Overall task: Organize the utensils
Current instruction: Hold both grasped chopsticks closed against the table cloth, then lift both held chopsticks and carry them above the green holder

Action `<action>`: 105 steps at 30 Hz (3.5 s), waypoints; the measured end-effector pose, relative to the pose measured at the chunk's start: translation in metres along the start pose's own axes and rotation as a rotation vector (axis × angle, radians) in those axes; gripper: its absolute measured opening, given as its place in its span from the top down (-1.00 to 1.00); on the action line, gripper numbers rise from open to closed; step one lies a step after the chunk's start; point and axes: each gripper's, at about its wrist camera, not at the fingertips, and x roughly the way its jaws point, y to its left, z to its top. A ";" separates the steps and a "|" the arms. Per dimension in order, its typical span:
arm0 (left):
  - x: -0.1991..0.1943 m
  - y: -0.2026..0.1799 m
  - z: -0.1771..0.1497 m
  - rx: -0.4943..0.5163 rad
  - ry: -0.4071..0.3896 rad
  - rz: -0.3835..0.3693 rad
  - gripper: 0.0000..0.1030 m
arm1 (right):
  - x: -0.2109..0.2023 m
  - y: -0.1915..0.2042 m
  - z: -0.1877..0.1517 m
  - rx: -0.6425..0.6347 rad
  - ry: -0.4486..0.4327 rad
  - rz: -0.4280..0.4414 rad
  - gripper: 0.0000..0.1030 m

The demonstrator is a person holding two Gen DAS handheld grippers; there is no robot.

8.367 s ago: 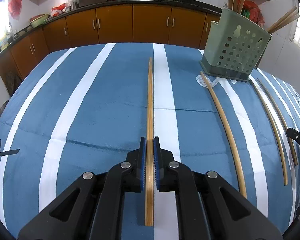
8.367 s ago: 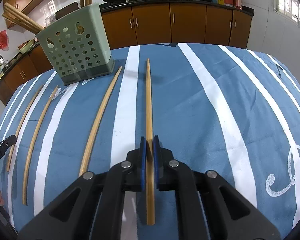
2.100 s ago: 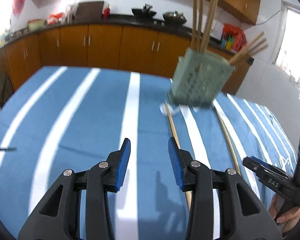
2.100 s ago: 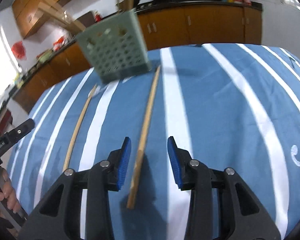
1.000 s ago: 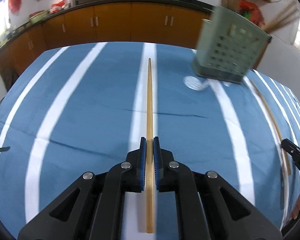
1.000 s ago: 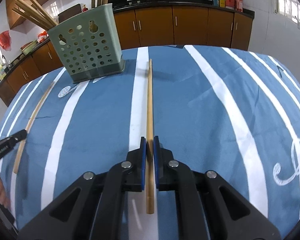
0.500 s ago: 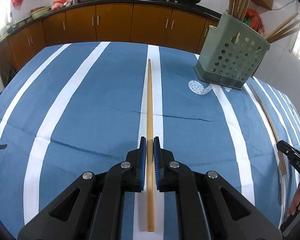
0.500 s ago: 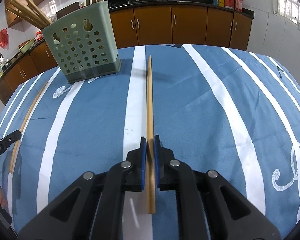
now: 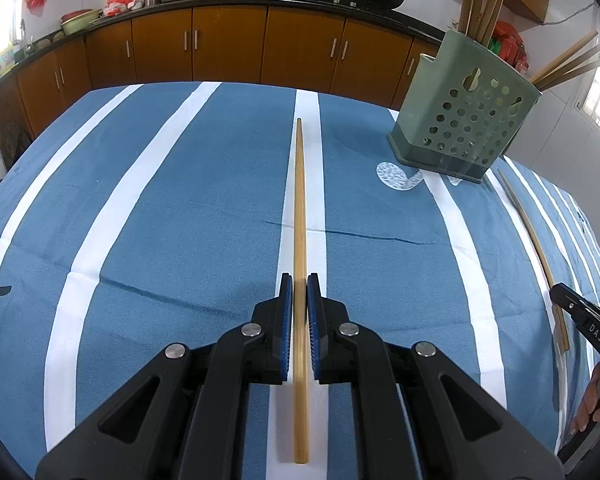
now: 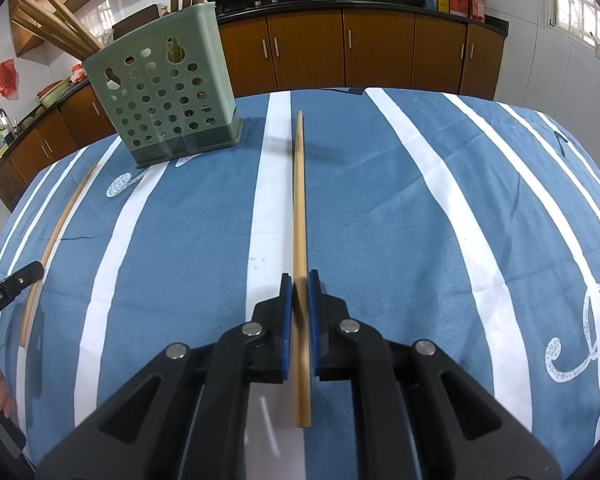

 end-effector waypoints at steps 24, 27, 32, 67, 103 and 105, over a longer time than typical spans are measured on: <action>0.000 0.000 0.000 -0.001 0.000 0.000 0.83 | 0.000 0.000 0.000 0.000 0.000 0.001 0.81; 0.001 0.000 0.000 -0.001 0.000 -0.001 0.83 | 0.000 0.000 0.000 0.000 0.000 0.000 0.81; 0.001 0.000 0.000 -0.001 0.000 -0.001 0.83 | 0.001 0.000 0.000 0.001 0.000 0.001 0.81; -0.013 -0.001 -0.012 0.083 0.004 0.005 0.85 | -0.015 -0.012 -0.010 0.045 -0.010 0.045 0.85; -0.149 -0.018 0.086 0.071 -0.449 -0.124 0.86 | -0.173 0.000 0.085 0.017 -0.535 0.163 0.85; -0.156 -0.027 0.091 0.084 -0.467 -0.150 0.86 | -0.186 0.008 0.094 0.003 -0.574 0.184 0.85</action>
